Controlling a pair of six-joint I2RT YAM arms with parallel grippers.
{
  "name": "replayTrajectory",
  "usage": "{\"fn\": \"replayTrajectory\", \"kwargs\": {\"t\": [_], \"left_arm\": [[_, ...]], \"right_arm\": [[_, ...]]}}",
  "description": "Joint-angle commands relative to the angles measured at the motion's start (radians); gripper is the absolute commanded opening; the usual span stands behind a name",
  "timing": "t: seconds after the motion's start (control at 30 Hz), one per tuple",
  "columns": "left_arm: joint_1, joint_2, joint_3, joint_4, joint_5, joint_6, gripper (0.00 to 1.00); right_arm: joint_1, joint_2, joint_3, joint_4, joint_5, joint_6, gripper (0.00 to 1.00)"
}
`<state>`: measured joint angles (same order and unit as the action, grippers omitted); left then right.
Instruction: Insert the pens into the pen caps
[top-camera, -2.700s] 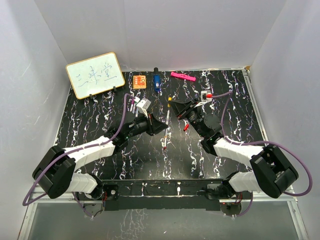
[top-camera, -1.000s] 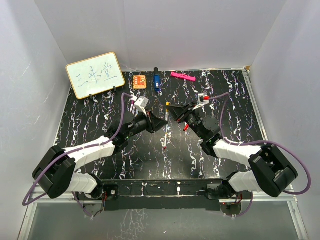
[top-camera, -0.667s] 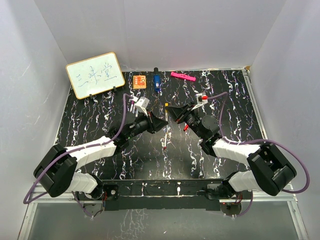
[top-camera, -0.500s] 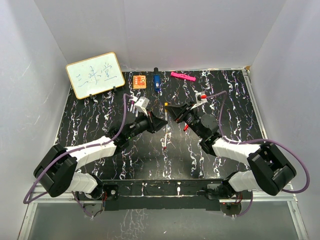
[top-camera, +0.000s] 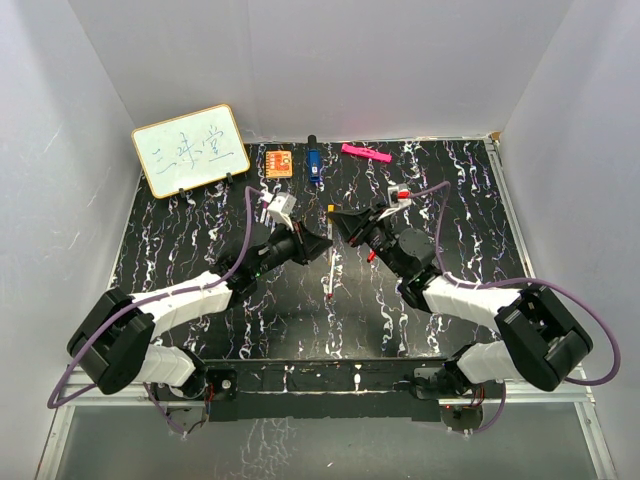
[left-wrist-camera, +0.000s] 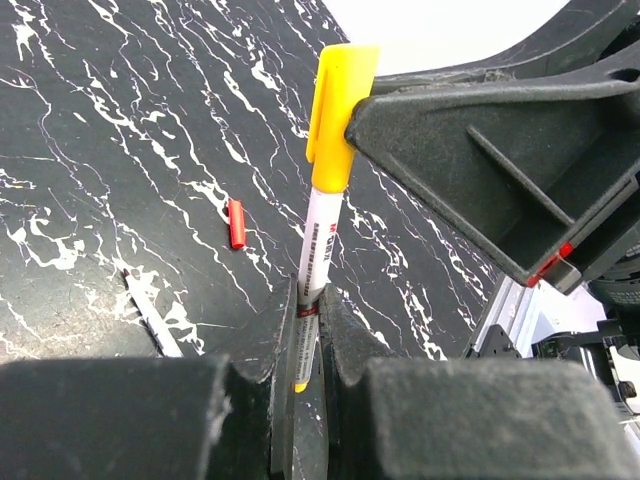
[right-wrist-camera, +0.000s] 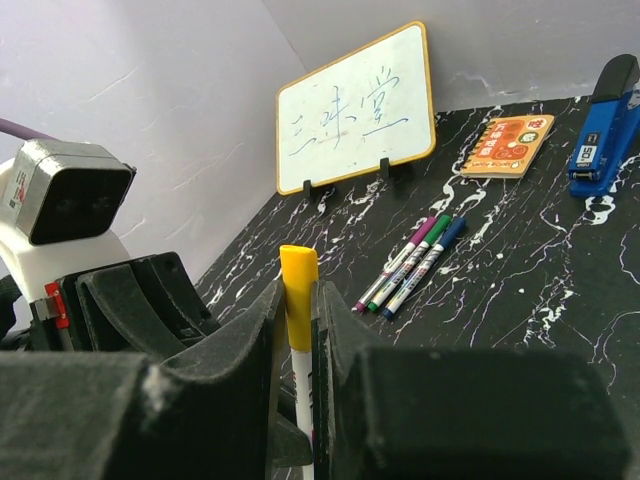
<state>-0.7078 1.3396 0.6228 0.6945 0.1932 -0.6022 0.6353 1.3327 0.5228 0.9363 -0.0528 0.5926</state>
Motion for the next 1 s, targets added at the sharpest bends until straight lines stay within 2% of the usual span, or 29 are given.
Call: {"fn": "replayTrajectory", "kwargs": {"t": [0.0,0.37,0.6,0.7,0.77,0.83,0.97], "left_arm": [[0.050,-0.047,0.092,0.208,-0.138,0.007,0.00],[0.082,-0.076,0.104,0.201,-0.142,0.025,0.00],[0.082,-0.114,0.090,0.092,-0.158,0.061,0.00],[0.082,-0.142,0.085,0.020,-0.174,0.093,0.00],[0.082,-0.159,0.083,-0.030,-0.177,0.113,0.00],[0.082,-0.169,0.081,-0.070,-0.157,0.131,0.00],[0.082,-0.177,0.064,-0.076,-0.057,0.165,0.00]], "right_arm": [[0.066,0.024,-0.005,-0.162,-0.081,-0.037,0.00],[0.104,0.046,-0.018,-0.204,-0.027,-0.039,0.00],[0.105,0.016,0.026,-0.269,0.050,-0.074,0.02],[0.105,-0.018,0.046,-0.306,0.108,-0.112,0.36],[0.106,-0.050,0.072,-0.345,0.151,-0.145,0.54],[0.105,-0.088,0.111,-0.377,0.190,-0.185,0.65],[0.104,-0.147,0.180,-0.397,0.201,-0.260,0.73]]}}
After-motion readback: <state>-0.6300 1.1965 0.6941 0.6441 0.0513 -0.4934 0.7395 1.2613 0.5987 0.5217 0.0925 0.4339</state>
